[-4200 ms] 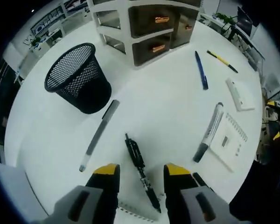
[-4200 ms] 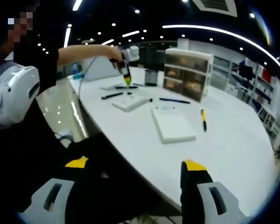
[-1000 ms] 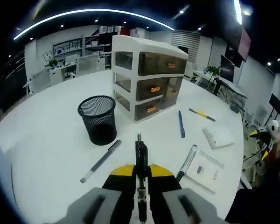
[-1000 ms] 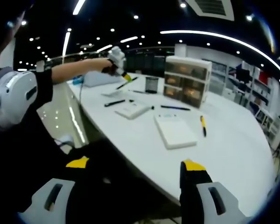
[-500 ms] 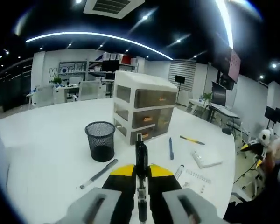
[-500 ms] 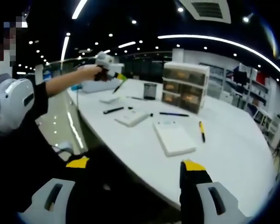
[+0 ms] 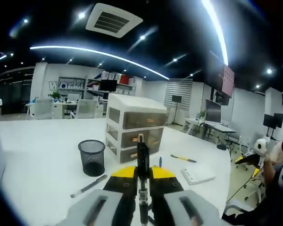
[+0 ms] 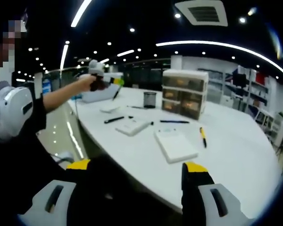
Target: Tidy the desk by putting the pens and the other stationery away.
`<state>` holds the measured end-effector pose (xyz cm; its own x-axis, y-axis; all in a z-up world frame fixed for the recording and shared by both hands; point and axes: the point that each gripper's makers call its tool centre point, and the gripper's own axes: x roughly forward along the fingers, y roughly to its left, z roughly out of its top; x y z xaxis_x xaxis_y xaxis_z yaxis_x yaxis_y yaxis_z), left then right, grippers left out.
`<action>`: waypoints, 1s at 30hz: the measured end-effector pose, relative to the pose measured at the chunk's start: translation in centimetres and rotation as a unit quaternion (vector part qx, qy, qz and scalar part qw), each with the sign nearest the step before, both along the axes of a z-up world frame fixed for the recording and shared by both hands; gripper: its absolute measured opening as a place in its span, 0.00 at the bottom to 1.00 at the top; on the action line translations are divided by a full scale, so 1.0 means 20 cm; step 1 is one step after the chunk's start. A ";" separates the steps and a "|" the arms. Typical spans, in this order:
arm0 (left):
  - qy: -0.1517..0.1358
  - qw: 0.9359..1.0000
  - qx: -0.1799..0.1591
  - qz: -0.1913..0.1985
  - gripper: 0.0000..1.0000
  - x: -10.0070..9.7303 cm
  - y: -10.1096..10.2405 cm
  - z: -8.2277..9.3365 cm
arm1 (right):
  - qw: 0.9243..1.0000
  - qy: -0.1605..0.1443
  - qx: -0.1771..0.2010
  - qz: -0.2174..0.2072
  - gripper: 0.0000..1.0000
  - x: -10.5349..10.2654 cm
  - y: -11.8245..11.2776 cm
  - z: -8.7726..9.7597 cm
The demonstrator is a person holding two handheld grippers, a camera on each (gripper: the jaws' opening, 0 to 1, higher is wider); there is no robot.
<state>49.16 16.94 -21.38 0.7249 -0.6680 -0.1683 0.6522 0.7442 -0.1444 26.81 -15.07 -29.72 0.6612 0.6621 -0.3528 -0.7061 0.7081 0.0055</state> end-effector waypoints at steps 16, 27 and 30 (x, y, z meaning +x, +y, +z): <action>-0.071 0.996 -0.060 0.015 0.10 -0.01 -0.04 0.06 | 0.997 -0.059 0.031 -0.046 0.72 0.08 0.00 0.10; -0.112 0.991 -0.064 0.033 0.10 0.06 0.02 0.16 | 0.996 -0.055 0.041 -0.062 0.72 0.10 0.02 0.03; -0.115 0.991 -0.065 0.036 0.10 0.08 0.02 0.18 | 0.996 -0.053 0.048 -0.061 0.72 0.10 0.03 0.03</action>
<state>50.82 17.38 -17.79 0.7812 -0.6176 0.0915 0.6242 0.7754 -0.0959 28.74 -14.49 -29.19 0.7685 0.6027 -0.2149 -0.6158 0.7879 0.0077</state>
